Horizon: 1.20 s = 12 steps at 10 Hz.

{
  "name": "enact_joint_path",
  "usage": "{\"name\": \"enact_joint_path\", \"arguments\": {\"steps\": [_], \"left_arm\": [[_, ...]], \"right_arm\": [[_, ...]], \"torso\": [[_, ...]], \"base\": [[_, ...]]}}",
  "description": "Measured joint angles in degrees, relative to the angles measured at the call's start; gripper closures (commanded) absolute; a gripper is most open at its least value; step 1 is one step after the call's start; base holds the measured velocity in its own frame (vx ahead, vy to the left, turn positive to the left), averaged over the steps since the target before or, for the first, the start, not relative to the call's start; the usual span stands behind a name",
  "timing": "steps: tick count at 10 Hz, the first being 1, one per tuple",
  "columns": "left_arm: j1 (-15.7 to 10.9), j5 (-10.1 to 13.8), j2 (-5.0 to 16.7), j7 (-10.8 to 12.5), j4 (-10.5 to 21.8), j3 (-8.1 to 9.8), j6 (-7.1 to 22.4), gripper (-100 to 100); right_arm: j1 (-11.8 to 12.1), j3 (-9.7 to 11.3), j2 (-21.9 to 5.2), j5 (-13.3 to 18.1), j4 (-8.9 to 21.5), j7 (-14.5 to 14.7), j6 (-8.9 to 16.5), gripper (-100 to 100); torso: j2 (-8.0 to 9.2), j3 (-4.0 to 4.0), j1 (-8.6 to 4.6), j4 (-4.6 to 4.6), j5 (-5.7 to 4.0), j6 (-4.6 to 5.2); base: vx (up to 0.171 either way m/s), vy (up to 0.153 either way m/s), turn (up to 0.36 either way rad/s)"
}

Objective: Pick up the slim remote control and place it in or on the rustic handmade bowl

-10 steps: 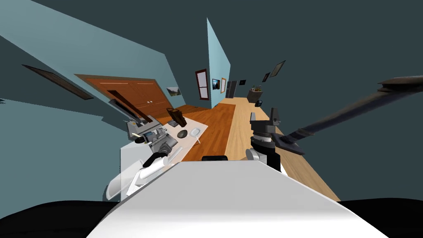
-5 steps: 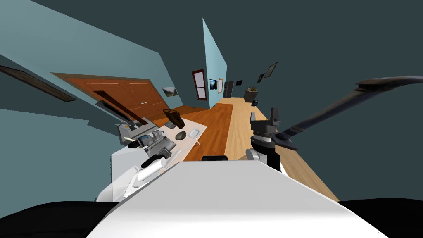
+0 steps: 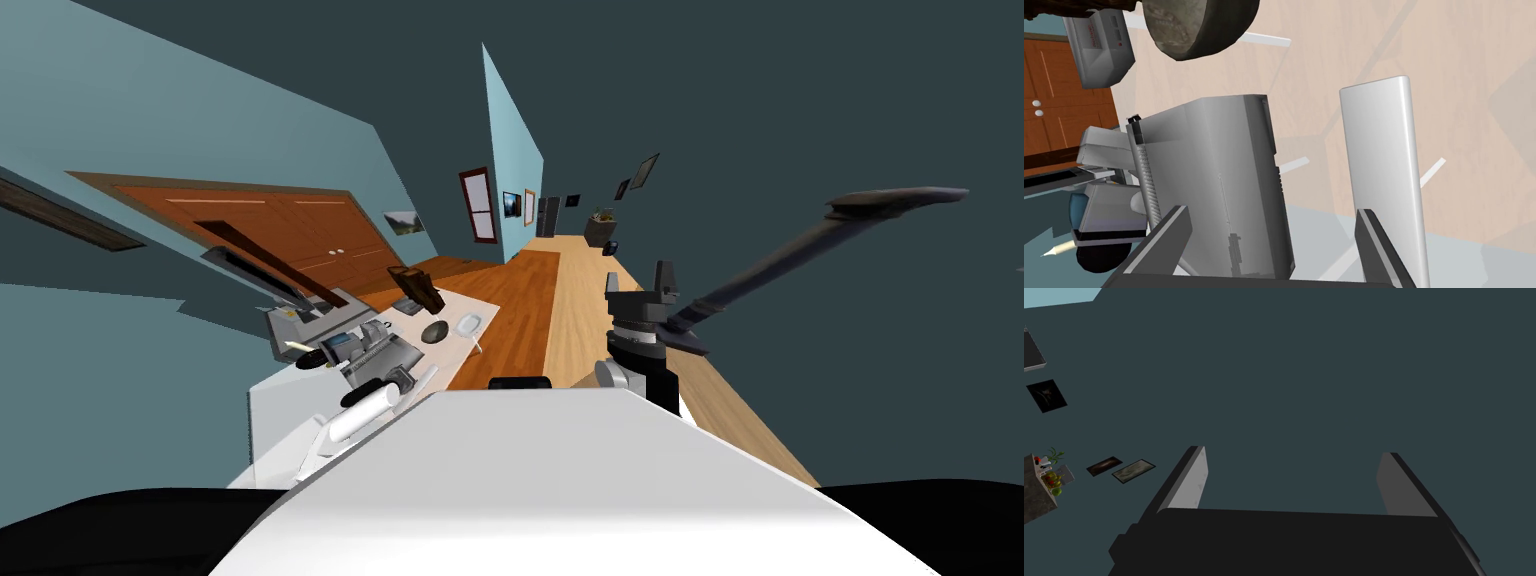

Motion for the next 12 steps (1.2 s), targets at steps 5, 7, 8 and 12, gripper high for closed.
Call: {"name": "enact_joint_path", "arguments": {"steps": [5, 7, 8, 12], "left_arm": [[-1.44, 1.66, 0.76, 1.9, 4.64, 1.59, 8.01, -100], [-1.91, 2.48, 1.27, 2.48, 6.41, 2.15, 11.2, -100], [-2.07, 2.43, 1.16, 2.81, 6.72, 2.23, 12.7, -100], [-2.83, 3.83, 2.14, 3.77, 9.61, 3.13, 18.55, -100]], "right_arm": [[0.0, 0.0, 0.0, 0.0, 0.0, 0.0, 0.0, 0], [0.0, 0.0, 0.0, 0.0, 0.0, 0.0, 0.0, 0], [0.0, 0.0, 0.0, 0.0, 0.0, 0.0, 0.0, 0], [0.0, 0.0, 0.0, 0.0, 0.0, 0.0, 0.0, 0]], "torso": [[-0.01, -0.01, -0.02, 0.0, -0.01, 0.02], [0.0, 0.0, -0.01, 0.0, -0.01, 0.01], [0.01, 0.0, -0.03, 0.0, 0.0, -0.01], [0.01, 0.01, -0.05, 0.0, -0.01, -0.01]], "base": [[0.012, 0.037, -0.083], [0.006, 0.037, -0.081], [0.007, 0.037, -0.076], [0.006, 0.033, -0.069]]}}
